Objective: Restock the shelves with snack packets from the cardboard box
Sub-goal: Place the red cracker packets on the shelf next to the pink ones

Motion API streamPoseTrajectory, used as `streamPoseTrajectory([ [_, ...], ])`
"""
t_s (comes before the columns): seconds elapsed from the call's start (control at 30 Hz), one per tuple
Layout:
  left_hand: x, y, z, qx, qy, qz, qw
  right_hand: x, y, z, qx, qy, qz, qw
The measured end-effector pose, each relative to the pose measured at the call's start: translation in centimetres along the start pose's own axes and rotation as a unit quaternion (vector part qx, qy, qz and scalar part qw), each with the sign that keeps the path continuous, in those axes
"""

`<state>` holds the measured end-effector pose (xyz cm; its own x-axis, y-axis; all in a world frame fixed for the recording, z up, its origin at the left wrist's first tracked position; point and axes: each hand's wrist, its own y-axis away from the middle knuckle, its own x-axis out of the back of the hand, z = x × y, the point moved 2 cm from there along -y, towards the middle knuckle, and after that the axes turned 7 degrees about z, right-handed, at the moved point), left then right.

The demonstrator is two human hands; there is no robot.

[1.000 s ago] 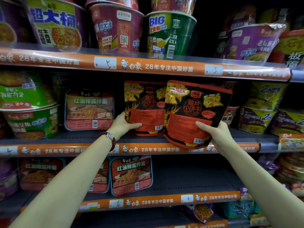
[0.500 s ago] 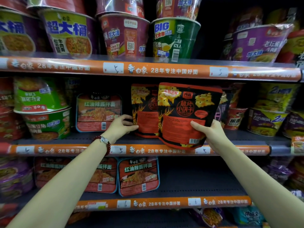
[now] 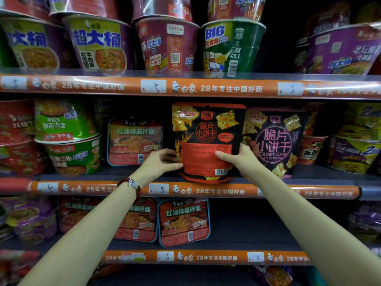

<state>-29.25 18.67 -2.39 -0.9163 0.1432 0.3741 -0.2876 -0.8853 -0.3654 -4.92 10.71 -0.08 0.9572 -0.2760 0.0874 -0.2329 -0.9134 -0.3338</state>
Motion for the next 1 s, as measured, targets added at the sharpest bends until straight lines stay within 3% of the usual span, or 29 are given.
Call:
streamPoseTrajectory([
  [0.13,-0.1,0.0,-0.1,-0.017,-0.022,-0.032,0.999,1.0,0.5,-0.5,-0.014,0.049,-0.067,0.996],
  [0.33,2.4,0.5,-0.9,-0.013,-0.035,-0.043,0.998,0.9,-0.7,-0.6,0.009,0.085,0.044,0.995],
  [0.47,4.7,1.1,-2.2,-0.027,-0.164,-0.084,0.982,0.0,-0.9,0.3,0.004,0.041,0.080,0.996],
  [0.63,4.6,1.3,-2.6,-0.060,-0.271,-0.124,0.953,-1.0,-1.3,1.5,-0.017,0.020,0.090,0.996],
  [0.8,4.3,1.4,-3.1,-0.088,-0.276,-0.120,0.950,-0.9,-1.3,2.3,-0.026,0.046,0.054,0.997],
  [1.0,4.3,1.3,-3.5,-0.099,-0.281,-0.113,0.948,-1.8,-1.4,3.3,-0.012,0.055,0.098,0.994],
])
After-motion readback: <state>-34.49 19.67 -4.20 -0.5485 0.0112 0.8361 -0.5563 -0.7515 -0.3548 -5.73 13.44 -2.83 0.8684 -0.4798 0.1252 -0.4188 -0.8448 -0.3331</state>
